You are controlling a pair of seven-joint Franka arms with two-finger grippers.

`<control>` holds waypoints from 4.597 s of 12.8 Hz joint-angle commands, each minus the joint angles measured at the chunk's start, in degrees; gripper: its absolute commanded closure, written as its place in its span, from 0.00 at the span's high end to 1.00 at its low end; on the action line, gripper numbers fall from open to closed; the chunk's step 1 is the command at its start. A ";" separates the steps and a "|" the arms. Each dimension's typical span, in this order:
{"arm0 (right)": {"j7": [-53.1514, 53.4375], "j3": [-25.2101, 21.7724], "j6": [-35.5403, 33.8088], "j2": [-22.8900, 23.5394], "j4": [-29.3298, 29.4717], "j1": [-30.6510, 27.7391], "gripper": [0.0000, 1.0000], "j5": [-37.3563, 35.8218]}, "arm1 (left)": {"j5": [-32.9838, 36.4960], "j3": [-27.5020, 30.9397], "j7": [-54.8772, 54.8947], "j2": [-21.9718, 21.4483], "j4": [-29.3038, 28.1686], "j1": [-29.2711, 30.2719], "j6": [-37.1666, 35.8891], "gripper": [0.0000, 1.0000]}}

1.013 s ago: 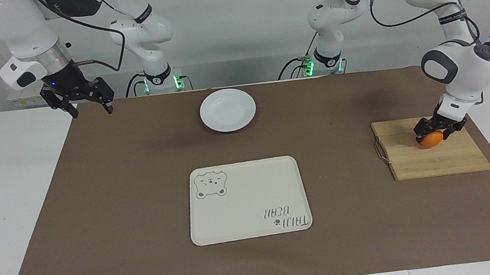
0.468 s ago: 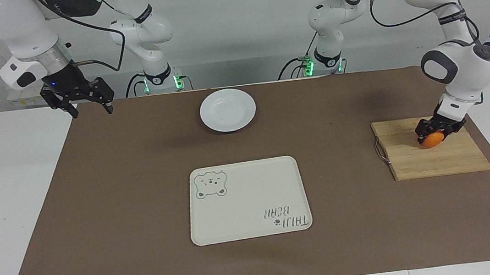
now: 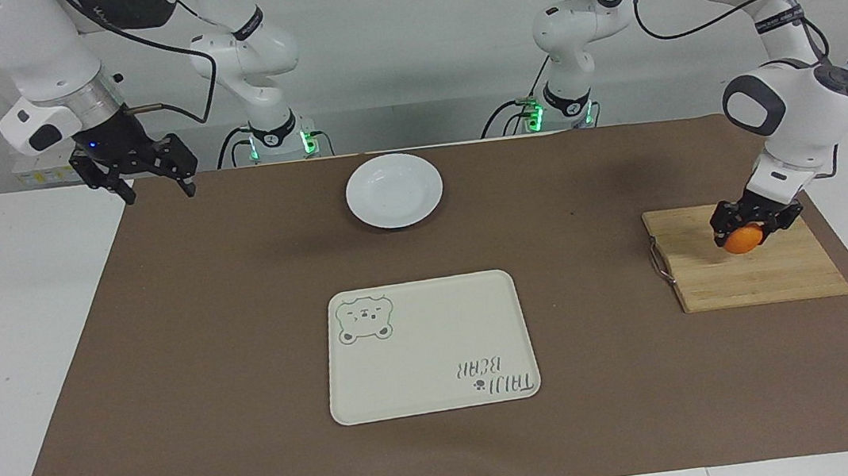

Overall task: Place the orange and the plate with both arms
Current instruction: 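Carry the orange with the left gripper and set it on the white plate, then withdraw the left gripper while the right gripper reaches the plate rim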

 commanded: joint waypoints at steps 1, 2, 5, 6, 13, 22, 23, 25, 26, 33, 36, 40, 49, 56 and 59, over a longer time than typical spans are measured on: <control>1.20 0.33 -1.02 0.41 0.93 -0.31 1.00 -0.38 | -0.58 0.54 -5.33 -7.19 -0.77 -5.64 -6.96 0.00; 1.20 0.33 -1.02 0.41 0.93 -0.31 1.00 -0.29 | -0.58 0.45 -8.93 -8.08 -0.77 -9.06 -8.38 0.00; 1.20 0.33 -1.02 0.41 0.93 -0.31 1.00 -0.29 | -0.58 0.45 -22.01 -9.23 -1.30 -19.96 -9.71 0.00; 1.20 0.33 -1.02 0.41 0.93 -0.31 1.00 -0.29 | -0.58 0.45 -26.50 -9.31 -1.30 -23.91 -9.54 0.00; 1.20 0.33 -1.02 0.41 0.93 -0.31 1.00 -0.29 | -4.89 0.36 -48.14 -6.34 -1.56 -53.35 -3.23 0.00; 1.20 0.33 -1.02 0.41 0.93 -0.31 1.00 -0.29 | -10.34 0.36 -53.09 4.56 -2.00 -71.76 6.54 0.00; 1.20 0.33 -1.02 0.41 0.93 -0.31 1.00 -0.29 | -10.34 0.36 -52.92 5.09 -2.00 -71.41 6.54 0.01; 1.20 0.33 -1.02 0.41 0.93 -0.31 1.00 -0.29 | -10.34 0.45 -52.22 5.54 -1.74 -70.80 6.63 0.42; 1.12 0.33 -1.02 0.41 0.93 -0.31 1.00 -0.29 | -10.34 0.62 -51.95 5.54 -1.57 -70.71 6.63 0.66; 1.29 0.24 -0.85 0.41 0.93 -0.31 1.00 -0.38 | -9.46 1.33 -51.33 3.00 0.46 -68.86 5.05 1.00; 1.12 -0.28 -1.20 0.33 0.93 -0.39 1.00 -1.08 | -4.29 1.42 -50.54 1.06 3.60 -64.66 -0.37 1.00; 1.29 0.32 4.31 -5.28 -8.88 -0.13 1.00 -1.08 | 0.73 1.42 -49.50 0.27 8.80 -56.31 -7.33 1.00; 1.56 0.77 21.90 -10.65 -32.53 9.09 1.00 1.02 | 6.34 1.68 -28.85 -2.28 29.61 -33.81 -29.64 1.00; -7.66 0.77 22.79 -11.37 -43.98 10.94 1.00 20.33 | 6.62 2.12 -9.59 -4.66 37.61 -18.08 -45.80 1.00; -10.29 0.68 23.41 -10.84 -46.17 10.94 1.00 25.16 | 5.92 1.94 -8.71 -5.27 40.19 -14.37 -52.86 1.00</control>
